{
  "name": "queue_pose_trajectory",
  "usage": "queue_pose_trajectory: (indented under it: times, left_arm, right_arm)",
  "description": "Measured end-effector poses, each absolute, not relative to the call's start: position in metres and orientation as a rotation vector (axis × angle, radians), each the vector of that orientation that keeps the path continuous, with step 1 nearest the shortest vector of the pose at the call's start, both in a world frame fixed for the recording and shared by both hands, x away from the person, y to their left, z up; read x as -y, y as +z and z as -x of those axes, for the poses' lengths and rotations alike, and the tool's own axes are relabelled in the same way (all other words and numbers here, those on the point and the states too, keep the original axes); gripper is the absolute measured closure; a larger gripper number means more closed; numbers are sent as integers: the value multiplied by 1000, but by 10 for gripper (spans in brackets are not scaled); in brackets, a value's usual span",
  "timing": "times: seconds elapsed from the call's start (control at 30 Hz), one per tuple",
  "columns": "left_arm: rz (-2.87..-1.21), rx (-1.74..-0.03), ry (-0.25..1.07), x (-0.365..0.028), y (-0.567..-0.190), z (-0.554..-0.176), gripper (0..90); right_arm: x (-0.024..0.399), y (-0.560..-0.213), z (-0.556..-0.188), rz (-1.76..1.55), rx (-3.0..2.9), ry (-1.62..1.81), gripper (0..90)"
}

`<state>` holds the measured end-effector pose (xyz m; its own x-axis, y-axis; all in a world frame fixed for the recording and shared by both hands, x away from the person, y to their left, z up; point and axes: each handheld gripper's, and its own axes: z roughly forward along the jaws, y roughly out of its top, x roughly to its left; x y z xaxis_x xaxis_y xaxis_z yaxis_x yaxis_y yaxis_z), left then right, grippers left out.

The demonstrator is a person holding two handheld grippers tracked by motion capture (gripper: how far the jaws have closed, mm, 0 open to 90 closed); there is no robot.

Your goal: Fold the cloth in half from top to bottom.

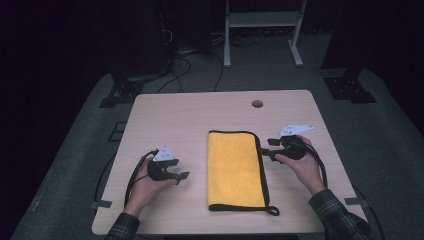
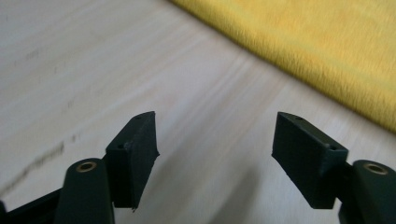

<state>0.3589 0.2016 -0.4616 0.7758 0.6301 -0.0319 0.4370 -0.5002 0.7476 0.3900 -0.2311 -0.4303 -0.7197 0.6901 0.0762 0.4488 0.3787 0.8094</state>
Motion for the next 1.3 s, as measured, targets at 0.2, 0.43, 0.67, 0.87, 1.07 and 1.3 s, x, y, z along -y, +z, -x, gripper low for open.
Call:
queue_pose_trajectory:
  times: [0.2,0.43,0.67,0.87,1.07,1.3]
  left_arm:
    - [-2141,-782,299,-187,-445,-386,366]
    - [-2129,-762,320,-169,-433,-418,379]
    - [-2125,-772,330,-149,-432,-450,393]
    - [-2137,-791,336,-137,-441,-472,407]
    - [-2137,-817,361,-127,-449,-486,413]
    - [-2169,-870,379,-126,-460,-497,413]
  right_arm:
    - [224,-430,-404,-1012,-2373,1250,430]
    - [218,-432,-426,-1021,-2365,1277,423]
    - [210,-436,-450,-1028,-2395,1237,416]
    - [206,-446,-472,-1066,-2390,1223,423]
    - [209,-466,-483,-1128,-2387,1160,433]
    - [210,-475,-488,-1144,-2376,1135,434]
